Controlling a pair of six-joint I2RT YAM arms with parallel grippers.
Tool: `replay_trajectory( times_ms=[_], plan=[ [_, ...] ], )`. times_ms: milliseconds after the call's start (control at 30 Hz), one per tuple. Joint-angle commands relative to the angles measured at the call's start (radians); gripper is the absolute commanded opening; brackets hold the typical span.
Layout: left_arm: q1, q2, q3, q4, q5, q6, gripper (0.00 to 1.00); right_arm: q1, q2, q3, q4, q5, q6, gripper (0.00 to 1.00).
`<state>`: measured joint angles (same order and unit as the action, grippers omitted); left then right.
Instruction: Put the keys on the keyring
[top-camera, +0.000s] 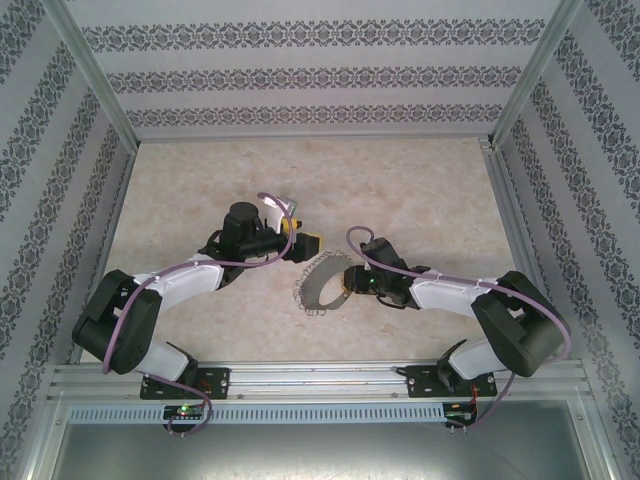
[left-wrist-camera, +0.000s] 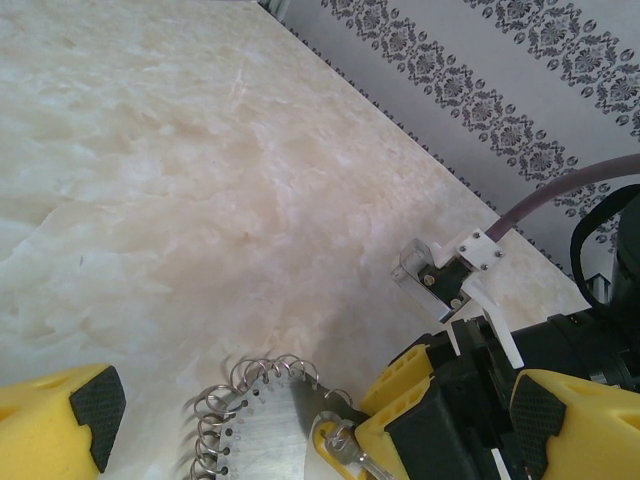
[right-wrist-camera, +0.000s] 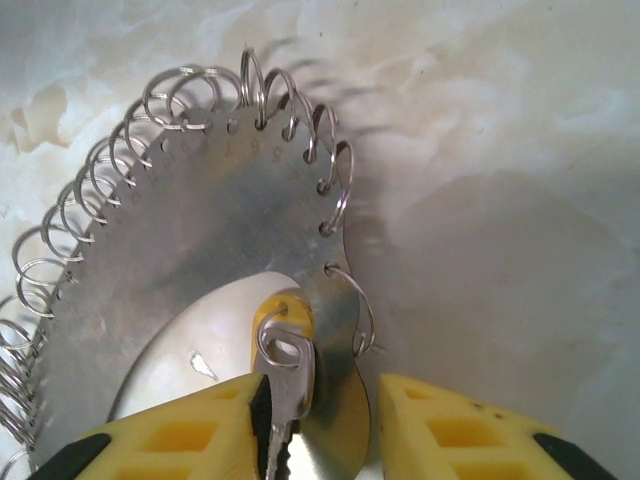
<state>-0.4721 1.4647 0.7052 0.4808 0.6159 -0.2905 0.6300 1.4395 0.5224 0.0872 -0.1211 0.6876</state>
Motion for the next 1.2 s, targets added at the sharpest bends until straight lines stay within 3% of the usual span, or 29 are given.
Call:
replay_trajectory(
  times_ms=[0,200,467,667,733,833,967,1033,1167],
  plan=[
    [-0.011,-0.021,0.028,-0.013,-0.001,0.027,1.00,-0.021,-0.004,-0.035,0.058,-0.044,0.026,0.30],
    [-0.011,-0.021,0.028,-0.016,0.005,0.028,1.00,-0.070,0.006,-0.075,0.137,-0.106,0.060,0.26],
    [-0.011,-0.027,0.027,-0.025,-0.006,0.030,1.00,-0.104,0.006,-0.096,0.214,-0.183,0.090,0.00],
    [-0.006,-0.046,-0.015,0.065,-0.039,-0.036,1.00,-0.109,-0.029,-0.092,0.218,-0.204,0.092,0.00],
    [0.000,-0.048,-0.061,0.191,-0.036,-0.102,1.00,-0.109,-0.041,-0.091,0.206,-0.193,0.088,0.00],
    [0.018,-0.026,-0.151,0.465,-0.015,-0.208,1.00,-0.110,-0.050,-0.091,0.175,-0.158,0.078,0.14],
    [0.064,0.059,-0.158,0.667,0.131,-0.319,1.00,-0.115,-0.036,-0.105,0.178,-0.150,0.076,0.18],
    [0.077,0.098,-0.116,0.644,0.180,-0.372,1.00,-0.115,-0.021,-0.109,0.194,-0.159,0.081,0.19],
    [0.083,0.115,-0.022,0.383,0.179,-0.358,1.00,-0.115,0.008,-0.120,0.242,-0.181,0.101,0.28]
  ],
)
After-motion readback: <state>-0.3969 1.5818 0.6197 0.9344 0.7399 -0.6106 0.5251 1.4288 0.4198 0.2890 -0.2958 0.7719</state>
